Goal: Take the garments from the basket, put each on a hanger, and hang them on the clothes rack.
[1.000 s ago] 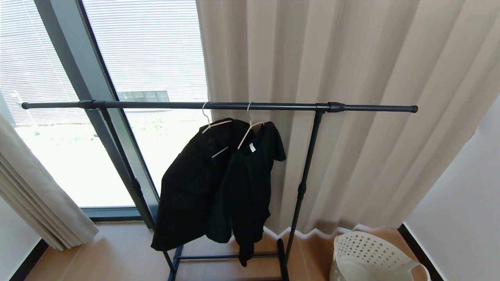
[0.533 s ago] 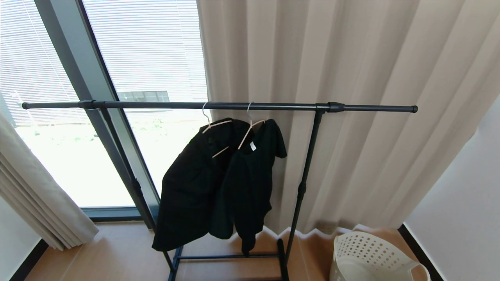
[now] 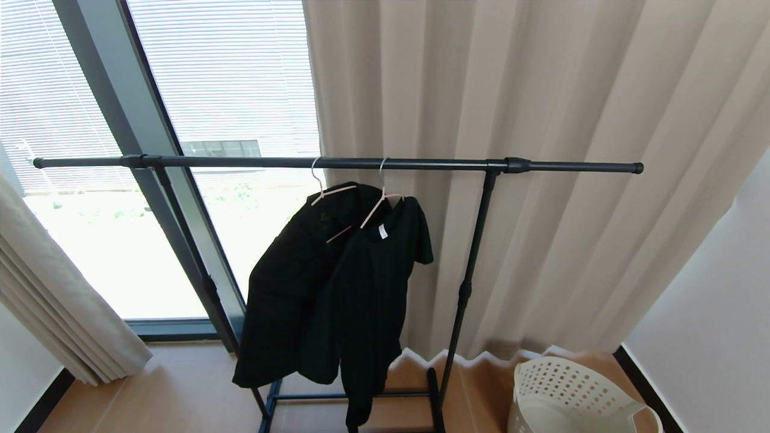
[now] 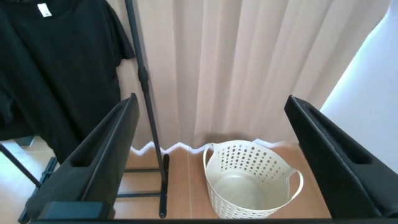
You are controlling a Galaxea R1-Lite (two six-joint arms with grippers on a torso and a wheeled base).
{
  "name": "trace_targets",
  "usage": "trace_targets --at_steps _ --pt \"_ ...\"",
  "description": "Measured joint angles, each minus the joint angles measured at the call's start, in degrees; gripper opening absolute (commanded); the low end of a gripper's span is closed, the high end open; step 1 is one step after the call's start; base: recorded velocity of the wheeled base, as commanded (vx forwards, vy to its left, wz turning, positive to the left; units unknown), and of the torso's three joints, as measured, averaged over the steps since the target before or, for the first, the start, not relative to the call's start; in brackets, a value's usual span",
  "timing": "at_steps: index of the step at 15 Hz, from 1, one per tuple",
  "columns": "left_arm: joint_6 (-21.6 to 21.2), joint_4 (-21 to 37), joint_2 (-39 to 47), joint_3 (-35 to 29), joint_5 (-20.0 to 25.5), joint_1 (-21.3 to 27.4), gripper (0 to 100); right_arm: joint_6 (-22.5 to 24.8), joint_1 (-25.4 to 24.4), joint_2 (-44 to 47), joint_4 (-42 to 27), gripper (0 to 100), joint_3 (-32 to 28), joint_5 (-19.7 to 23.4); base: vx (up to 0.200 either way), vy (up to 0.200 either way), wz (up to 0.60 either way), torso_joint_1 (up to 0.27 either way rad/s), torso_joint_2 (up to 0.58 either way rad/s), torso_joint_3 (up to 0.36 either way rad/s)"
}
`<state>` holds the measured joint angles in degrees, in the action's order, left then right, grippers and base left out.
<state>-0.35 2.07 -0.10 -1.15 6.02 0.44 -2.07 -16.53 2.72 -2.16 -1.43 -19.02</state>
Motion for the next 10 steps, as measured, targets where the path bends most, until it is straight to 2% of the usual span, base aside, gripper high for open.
trace_targets --at_steps 3,5,8,9,10 --pt "-0.76 -0.05 -0.01 0.11 -0.01 0.00 100 -0.02 1.01 3.91 -0.02 100 0.05 0.41 0.000 0.000 0.00 0.000 0.00 0.000" --pt "-1.30 -0.05 -0.01 0.16 -0.09 0.00 100 -0.09 4.88 6.62 0.00 100 0.09 0.52 0.000 0.000 0.00 0.000 0.00 0.000" --pt "-1.67 -0.27 -0.01 0.24 -0.15 0.00 100 -1.16 8.40 4.69 0.55 100 0.30 1.29 0.000 0.000 0.00 0.000 0.00 0.000" --pt "-1.43 -0.29 -0.01 0.27 -0.22 0.00 100 -1.23 8.98 3.95 0.82 100 0.38 2.60 0.000 0.000 0.00 0.000 0.00 0.000" --pt "-1.34 -0.30 -0.01 0.27 -0.23 0.00 100 -0.94 8.63 3.47 0.88 100 0.49 5.67 0.000 0.000 0.00 0.000 0.00 0.000"
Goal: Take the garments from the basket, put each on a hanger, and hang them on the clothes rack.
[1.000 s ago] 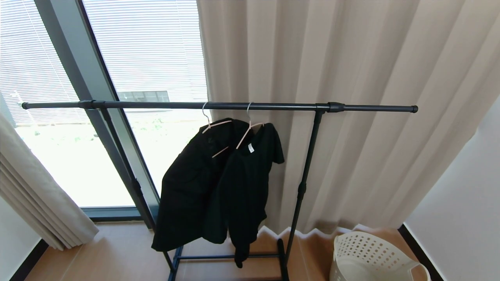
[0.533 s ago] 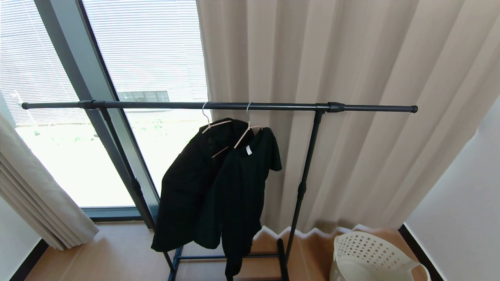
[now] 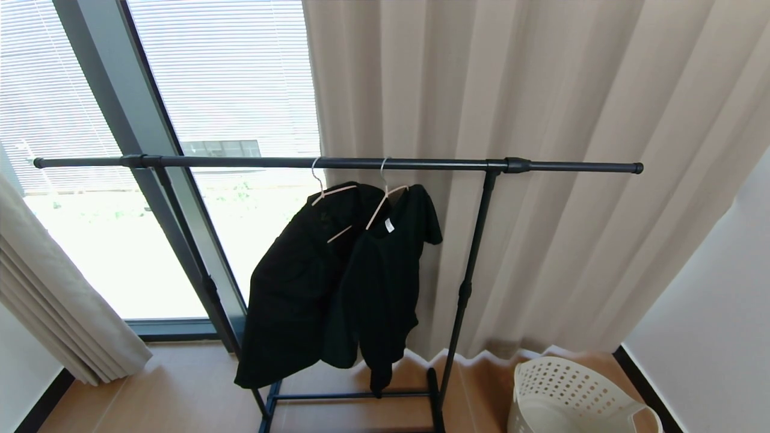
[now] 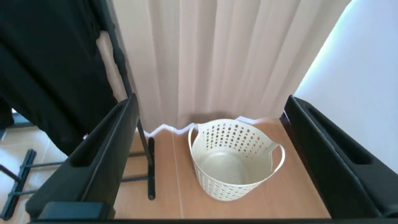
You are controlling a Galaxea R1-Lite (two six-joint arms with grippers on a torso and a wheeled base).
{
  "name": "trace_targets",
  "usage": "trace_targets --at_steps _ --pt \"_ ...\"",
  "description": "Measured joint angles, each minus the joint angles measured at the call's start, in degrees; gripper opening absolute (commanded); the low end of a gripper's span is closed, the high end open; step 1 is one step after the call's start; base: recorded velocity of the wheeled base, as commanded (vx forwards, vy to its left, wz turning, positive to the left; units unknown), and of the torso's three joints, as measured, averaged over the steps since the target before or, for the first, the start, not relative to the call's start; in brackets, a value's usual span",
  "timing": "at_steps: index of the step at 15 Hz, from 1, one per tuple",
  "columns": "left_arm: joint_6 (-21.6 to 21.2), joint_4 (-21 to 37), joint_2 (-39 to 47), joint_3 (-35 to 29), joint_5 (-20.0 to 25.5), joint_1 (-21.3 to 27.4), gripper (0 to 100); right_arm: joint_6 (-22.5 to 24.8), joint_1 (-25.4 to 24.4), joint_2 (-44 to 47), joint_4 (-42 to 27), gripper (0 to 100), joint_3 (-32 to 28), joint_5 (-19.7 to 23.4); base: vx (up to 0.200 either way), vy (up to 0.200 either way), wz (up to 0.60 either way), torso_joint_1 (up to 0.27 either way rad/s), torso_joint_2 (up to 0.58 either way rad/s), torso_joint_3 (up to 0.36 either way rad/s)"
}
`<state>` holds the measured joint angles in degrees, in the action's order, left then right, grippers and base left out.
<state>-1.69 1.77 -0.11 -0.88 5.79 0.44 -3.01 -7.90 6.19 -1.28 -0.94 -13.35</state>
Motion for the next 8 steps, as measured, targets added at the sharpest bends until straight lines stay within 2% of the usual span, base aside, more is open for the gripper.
trace_targets --at_steps 1,2,4,5,7,8 --pt "-0.02 0.00 0.00 0.00 0.00 0.00 100 0.88 -1.41 -0.33 0.02 100 0.12 4.29 0.000 0.000 0.00 0.000 0.00 0.000" --pt "0.02 0.00 0.00 0.00 0.00 0.00 100 1.87 -2.46 -0.50 0.05 100 0.28 6.38 0.000 0.000 0.00 0.000 0.00 0.000" --pt "0.24 0.00 0.00 0.00 -0.07 0.00 100 2.19 -2.60 -0.74 0.06 100 0.43 6.22 0.000 0.000 0.00 0.000 0.00 0.000" --pt "0.46 -0.02 0.00 0.00 -0.05 0.00 100 2.11 -0.83 -0.93 0.22 100 0.52 5.56 0.000 0.000 0.00 0.000 0.00 0.000" --pt "1.23 -0.10 0.00 0.06 -0.16 0.00 100 2.00 5.86 -2.06 1.30 100 0.67 4.97 0.000 0.000 0.00 0.000 0.00 0.000" --pt "1.37 -0.10 0.00 0.06 -0.16 0.00 100 2.41 7.57 -3.08 1.82 100 0.76 7.19 0.000 0.000 0.00 0.000 0.00 0.000"
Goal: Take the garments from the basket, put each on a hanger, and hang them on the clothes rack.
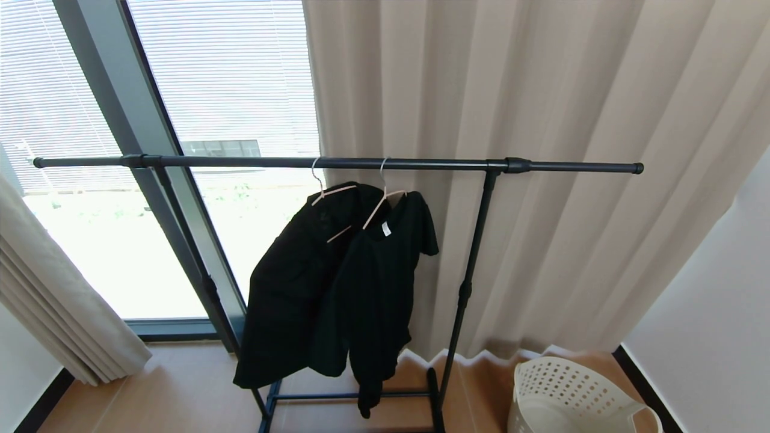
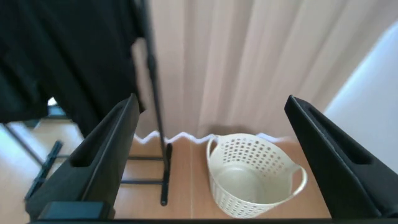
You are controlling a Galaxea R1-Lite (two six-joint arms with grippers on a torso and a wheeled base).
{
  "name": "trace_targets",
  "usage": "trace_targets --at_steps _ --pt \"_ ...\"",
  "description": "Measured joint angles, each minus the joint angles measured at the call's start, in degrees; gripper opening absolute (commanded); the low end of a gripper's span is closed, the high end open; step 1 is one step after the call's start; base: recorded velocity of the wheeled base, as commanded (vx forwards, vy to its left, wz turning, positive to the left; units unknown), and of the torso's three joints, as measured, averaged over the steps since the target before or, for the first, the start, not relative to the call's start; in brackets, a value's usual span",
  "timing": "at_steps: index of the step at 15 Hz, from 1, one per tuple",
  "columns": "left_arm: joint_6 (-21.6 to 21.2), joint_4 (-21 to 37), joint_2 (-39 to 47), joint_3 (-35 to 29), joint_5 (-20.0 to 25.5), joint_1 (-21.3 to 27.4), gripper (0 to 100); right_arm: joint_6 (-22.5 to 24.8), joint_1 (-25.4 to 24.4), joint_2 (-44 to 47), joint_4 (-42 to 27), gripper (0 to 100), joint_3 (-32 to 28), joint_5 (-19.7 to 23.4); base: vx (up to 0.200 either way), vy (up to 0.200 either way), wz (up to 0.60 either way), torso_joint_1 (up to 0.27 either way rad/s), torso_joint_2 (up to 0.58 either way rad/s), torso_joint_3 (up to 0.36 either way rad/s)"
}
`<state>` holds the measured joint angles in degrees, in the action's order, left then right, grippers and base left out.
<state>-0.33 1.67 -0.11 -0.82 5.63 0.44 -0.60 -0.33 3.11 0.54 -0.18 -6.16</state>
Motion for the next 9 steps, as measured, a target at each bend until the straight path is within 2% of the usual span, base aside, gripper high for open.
trace_targets --at_steps 1,2,9 --pt "0.06 -0.01 0.00 0.00 0.00 0.00 100 0.49 0.43 -0.88 0.20 100 0.05 4.44 0.000 0.000 0.00 0.000 0.00 0.000" --pt "0.06 -0.04 0.00 0.00 0.02 0.00 100 0.73 0.43 -1.60 0.39 100 0.09 6.27 0.000 0.000 0.00 0.000 0.00 0.000" --pt "0.06 -0.06 0.00 0.00 0.00 0.00 100 0.73 0.43 -2.93 0.52 100 0.18 6.60 0.000 0.000 0.00 0.000 0.00 0.000"
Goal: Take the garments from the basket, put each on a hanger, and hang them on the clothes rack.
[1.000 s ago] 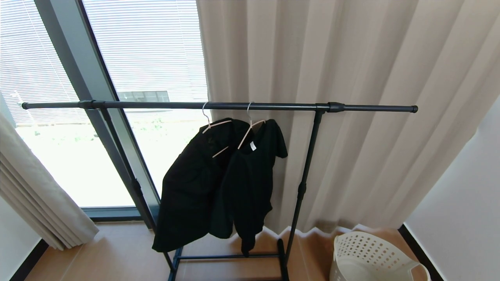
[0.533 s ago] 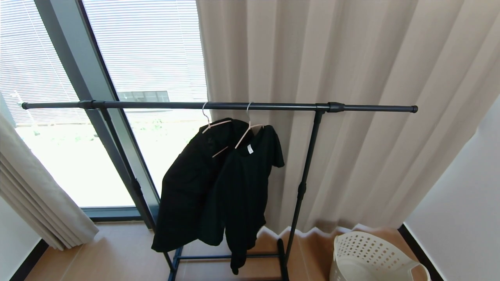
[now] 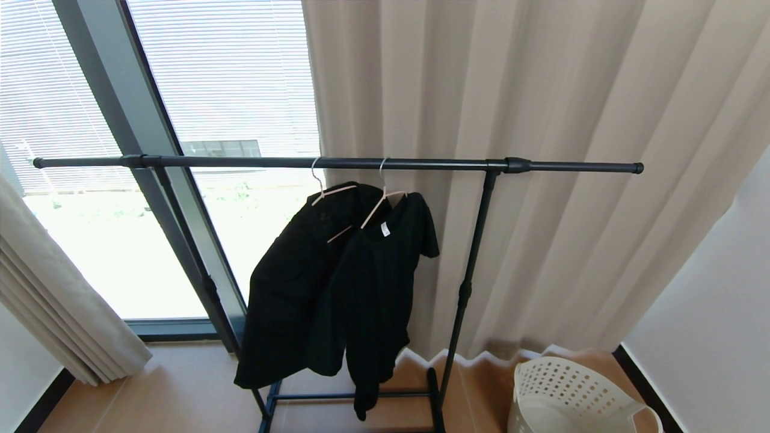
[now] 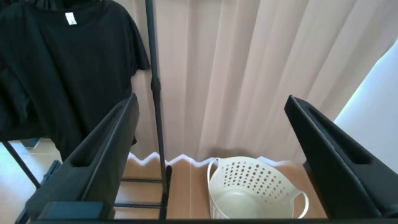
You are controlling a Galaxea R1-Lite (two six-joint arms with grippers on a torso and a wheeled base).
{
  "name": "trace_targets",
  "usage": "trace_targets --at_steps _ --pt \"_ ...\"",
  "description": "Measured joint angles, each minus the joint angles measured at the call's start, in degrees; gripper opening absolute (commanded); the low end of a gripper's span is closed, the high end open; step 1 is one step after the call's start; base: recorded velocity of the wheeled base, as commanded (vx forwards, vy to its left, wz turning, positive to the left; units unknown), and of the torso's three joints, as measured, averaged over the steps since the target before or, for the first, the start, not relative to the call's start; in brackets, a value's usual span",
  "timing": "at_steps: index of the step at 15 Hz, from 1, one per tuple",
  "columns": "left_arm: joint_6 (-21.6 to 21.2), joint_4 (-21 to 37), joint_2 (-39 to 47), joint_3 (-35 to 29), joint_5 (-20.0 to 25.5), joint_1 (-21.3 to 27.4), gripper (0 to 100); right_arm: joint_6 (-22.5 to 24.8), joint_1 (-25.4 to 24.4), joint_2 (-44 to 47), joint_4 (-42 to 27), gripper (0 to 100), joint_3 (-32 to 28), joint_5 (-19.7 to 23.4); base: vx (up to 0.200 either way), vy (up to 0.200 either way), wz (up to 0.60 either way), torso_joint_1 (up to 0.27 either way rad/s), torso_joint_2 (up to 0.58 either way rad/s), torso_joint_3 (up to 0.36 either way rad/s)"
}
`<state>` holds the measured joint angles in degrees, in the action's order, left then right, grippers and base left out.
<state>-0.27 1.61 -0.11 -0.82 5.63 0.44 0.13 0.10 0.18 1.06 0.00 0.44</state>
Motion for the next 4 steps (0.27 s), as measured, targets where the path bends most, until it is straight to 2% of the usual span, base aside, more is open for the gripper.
trace_targets --at_steps 4 --pt "0.02 0.02 0.00 0.00 0.00 0.00 100 -0.06 0.00 -0.02 0.05 100 0.00 -0.01 0.000 0.000 0.00 0.000 0.00 0.000"
